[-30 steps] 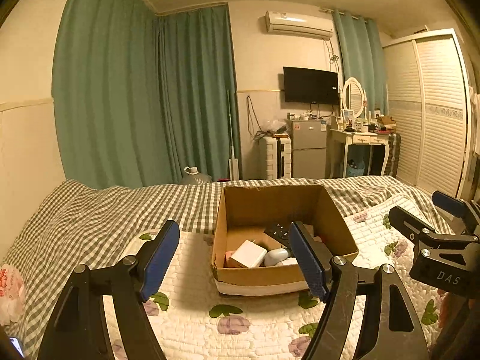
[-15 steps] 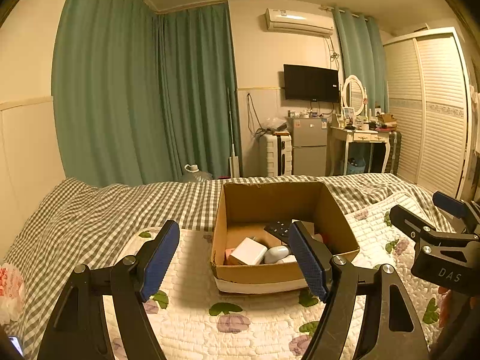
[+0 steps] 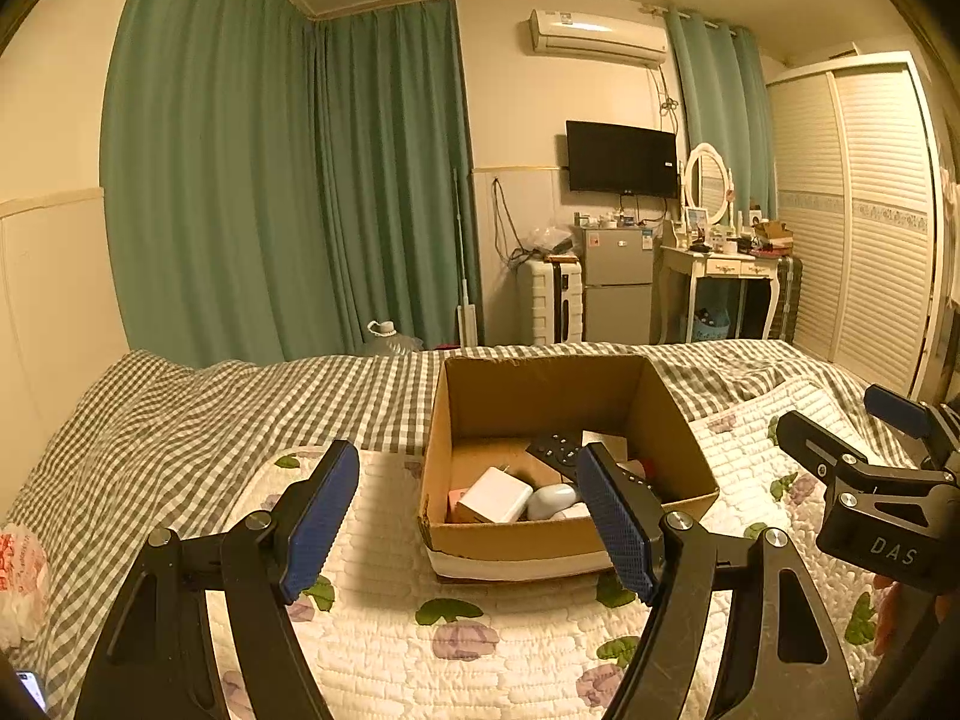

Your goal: Organize rigid objects

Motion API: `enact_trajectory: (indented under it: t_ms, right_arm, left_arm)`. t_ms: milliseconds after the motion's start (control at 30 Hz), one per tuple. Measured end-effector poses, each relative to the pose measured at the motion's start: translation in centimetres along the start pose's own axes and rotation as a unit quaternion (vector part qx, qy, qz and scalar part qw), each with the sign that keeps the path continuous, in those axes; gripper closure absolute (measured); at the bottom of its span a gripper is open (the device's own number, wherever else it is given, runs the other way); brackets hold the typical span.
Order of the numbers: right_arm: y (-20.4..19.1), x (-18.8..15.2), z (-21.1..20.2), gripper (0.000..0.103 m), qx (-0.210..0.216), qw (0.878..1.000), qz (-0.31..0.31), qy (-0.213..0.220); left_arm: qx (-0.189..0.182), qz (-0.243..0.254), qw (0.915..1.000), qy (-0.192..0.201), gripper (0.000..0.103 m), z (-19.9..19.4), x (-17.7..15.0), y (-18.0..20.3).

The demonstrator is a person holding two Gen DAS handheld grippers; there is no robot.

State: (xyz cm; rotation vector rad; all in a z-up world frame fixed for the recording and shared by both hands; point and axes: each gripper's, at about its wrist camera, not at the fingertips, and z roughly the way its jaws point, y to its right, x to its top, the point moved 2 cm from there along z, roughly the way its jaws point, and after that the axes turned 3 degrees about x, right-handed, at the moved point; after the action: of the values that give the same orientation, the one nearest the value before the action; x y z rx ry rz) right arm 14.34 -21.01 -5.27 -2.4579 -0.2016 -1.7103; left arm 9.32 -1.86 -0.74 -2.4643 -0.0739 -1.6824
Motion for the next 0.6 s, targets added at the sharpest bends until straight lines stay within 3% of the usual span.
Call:
enact_trajectory:
  t_ms: [600]
  right_arm:
    - [0.08,-0.37,0.13,0.0,-0.001,1.0,0.0,-0.005]
  left_arm:
    - [-0.002,-0.002,1.0,-0.001,0.025,-0.02,-0.16,0.0]
